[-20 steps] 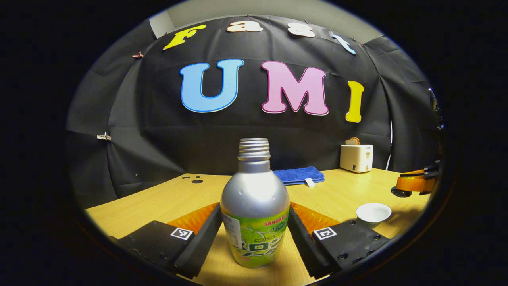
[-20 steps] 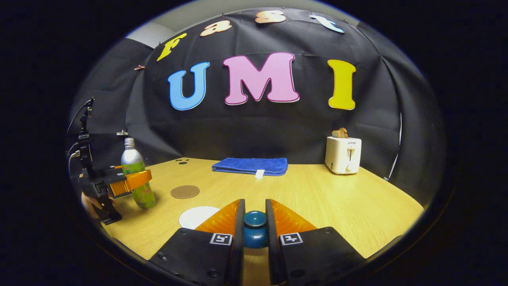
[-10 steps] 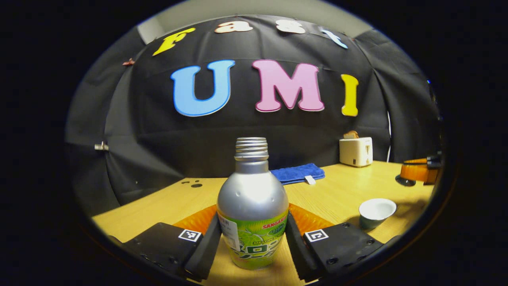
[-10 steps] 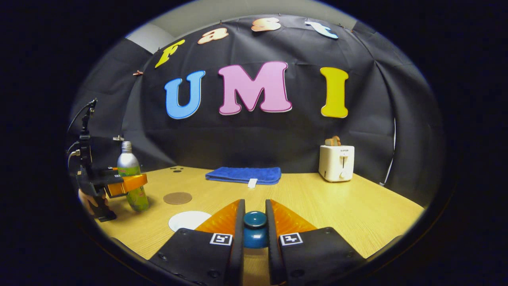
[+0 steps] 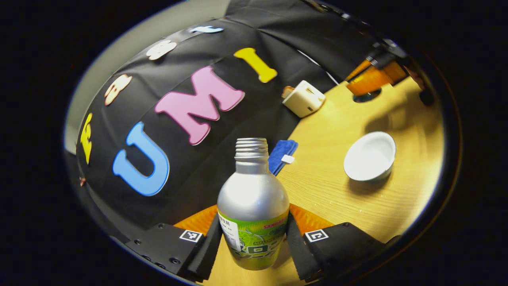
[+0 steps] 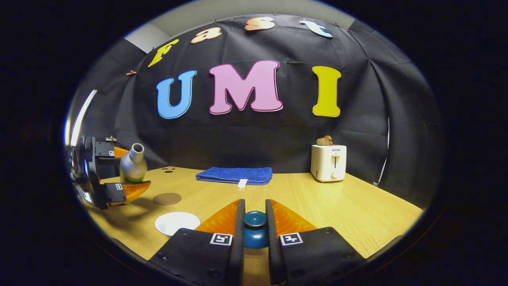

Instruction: Open the teacup lid with one hand, grasp the water bottle and pour water into the teacup with the other hand; after pouring, place the water bottle on the coaster and then close the teacup lid.

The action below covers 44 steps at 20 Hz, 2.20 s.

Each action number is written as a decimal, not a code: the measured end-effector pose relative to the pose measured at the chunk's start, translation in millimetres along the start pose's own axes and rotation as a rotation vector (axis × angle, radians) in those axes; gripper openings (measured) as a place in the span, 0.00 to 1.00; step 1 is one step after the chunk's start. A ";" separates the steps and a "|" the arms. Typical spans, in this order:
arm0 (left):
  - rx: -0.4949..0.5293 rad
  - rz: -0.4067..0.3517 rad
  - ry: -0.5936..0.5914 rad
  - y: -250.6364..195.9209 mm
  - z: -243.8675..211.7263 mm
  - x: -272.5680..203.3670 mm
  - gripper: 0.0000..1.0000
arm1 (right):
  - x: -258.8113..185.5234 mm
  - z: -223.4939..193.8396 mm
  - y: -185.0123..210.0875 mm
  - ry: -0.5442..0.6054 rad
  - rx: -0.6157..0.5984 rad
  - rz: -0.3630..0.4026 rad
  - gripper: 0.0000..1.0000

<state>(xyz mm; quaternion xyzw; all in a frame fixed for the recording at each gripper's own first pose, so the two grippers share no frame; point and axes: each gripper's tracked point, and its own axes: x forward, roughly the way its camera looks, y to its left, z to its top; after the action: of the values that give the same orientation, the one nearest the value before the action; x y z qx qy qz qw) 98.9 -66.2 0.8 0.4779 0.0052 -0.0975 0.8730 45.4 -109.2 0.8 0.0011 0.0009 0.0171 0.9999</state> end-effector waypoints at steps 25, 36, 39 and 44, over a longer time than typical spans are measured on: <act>0.820 -0.165 -0.017 -22.1 14.0 10.3 0.79 | -0.2 0.1 0.2 0.000 0.000 0.003 0.29; 0.955 -0.177 0.024 -12.3 21.7 7.0 0.79 | -0.3 -0.4 2.8 0.000 0.001 0.018 0.29; 0.988 -0.168 0.035 -7.0 20.6 9.3 0.79 | 0.0 -0.6 3.0 0.000 0.001 0.019 0.29; 1.035 -0.164 0.037 -4.2 24.1 9.3 0.79 | -0.1 -0.7 4.0 0.001 0.001 0.024 0.29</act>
<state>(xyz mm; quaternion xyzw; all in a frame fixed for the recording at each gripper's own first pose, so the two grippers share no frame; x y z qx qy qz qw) 105.3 -90.2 9.4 0.8465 0.0092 -0.1469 0.5117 45.1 -105.2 0.0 0.0015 0.0011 0.0291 0.9996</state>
